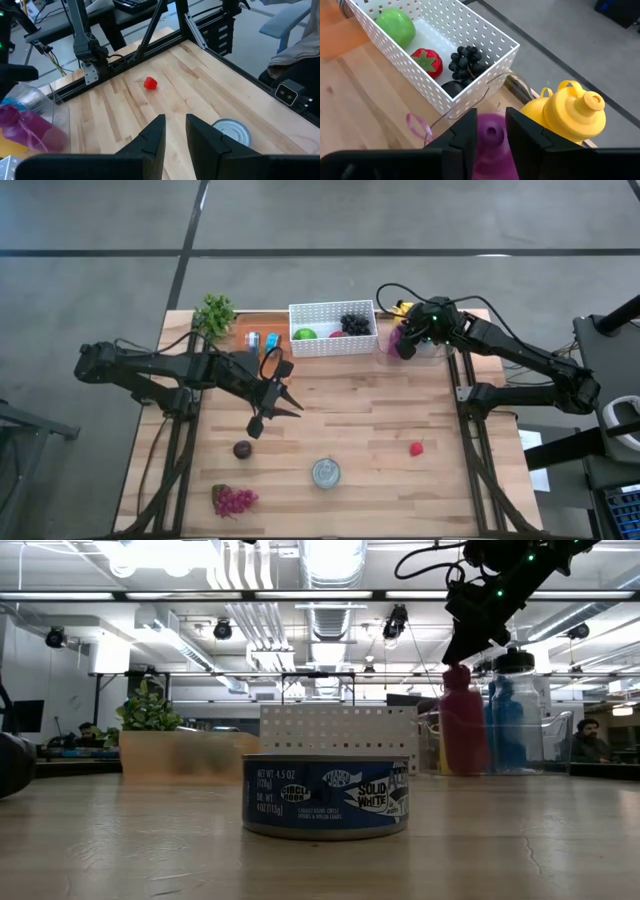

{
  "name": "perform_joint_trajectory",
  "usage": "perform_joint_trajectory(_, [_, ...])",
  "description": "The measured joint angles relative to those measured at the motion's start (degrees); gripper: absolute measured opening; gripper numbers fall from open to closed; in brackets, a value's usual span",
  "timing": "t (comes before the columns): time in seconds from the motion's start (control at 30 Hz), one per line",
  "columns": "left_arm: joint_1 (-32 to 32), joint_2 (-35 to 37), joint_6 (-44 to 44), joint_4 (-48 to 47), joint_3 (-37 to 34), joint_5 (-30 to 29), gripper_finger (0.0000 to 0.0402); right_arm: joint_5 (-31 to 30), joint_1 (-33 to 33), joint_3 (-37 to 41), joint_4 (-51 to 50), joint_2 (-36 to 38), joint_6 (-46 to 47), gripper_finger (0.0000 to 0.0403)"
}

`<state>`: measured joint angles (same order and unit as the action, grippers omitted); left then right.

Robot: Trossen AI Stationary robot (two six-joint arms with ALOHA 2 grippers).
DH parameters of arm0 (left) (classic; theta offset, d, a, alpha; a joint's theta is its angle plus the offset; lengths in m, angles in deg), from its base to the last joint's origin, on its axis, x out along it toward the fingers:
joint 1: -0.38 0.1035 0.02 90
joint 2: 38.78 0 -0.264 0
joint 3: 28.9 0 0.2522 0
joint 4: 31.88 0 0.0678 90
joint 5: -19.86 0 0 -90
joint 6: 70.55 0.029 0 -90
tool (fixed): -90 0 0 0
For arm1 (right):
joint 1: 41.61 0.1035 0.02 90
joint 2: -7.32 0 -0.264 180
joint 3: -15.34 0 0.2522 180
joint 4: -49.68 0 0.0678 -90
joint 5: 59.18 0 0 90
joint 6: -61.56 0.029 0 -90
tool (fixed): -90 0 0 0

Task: Pick & Place Food Item
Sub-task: Put the purple water bottle into the transparent bin, then put the blue tuna can into the orange bin

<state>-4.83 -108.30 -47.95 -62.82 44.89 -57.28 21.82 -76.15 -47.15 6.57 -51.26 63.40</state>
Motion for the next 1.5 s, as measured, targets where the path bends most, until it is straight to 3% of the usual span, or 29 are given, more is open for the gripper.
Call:
perform_joint_trajectory(0.6, [0.0,0.0,-0.1,0.6,0.0,0.0,0.0079,0.0,0.0,-0.7,-0.4,0.4,1.0,0.0152])
perform_joint_trajectory(0.93, [0.0,0.0,-0.8,0.0,0.0,-1.3,0.0078,0.3,0.5,-8.5,-5.8,2.8,1.0,0.0162])
perform_joint_trajectory(1.2, [0.0,0.0,-1.7,-0.5,-0.3,-2.6,0.0078,0.5,5.9,-12.9,-9.8,5.2,1.0,0.0146])
perform_joint_trajectory(1.5, [0.0,0.0,-3.0,-0.7,-0.3,-4.2,0.0078,0.5,17.0,-12.6,-9.5,6.1,1.0,0.0116])
